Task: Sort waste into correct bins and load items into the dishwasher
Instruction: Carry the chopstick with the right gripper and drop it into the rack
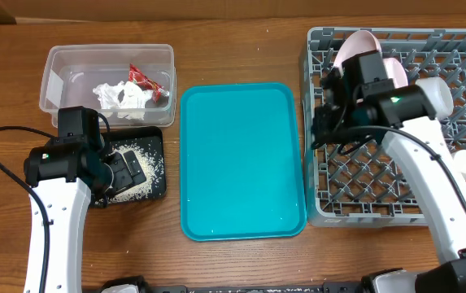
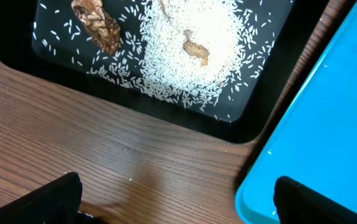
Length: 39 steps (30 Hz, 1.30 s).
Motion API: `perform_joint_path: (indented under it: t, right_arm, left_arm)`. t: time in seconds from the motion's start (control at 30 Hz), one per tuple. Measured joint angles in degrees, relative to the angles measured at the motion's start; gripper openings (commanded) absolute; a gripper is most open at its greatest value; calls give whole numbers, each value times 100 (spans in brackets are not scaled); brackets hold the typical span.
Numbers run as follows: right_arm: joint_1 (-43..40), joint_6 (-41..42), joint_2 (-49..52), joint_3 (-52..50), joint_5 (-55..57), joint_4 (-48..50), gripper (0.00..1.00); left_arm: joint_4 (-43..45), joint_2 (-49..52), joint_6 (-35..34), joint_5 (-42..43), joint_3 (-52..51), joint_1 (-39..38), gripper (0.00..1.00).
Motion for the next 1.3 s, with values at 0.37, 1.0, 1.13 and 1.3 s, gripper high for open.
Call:
perform_joint_path:
  t: [0.37,1.0,1.13,1.3]
  right_arm:
    - [317,48,107,-1154,-136,-13,11]
    - [326,697,107,-1331,555,-111,15]
    - [328,719,107,-1331,575,-138,15]
    - [328,721,107,-1331,577,-133,15]
  left_arm:
    - [17,0,0,-2,0,0,100]
    - [31,0,0,-2,0,0,100]
    - [39,0,0,-2,0,0,100]
    - [42,0,0,-2,0,0,100]
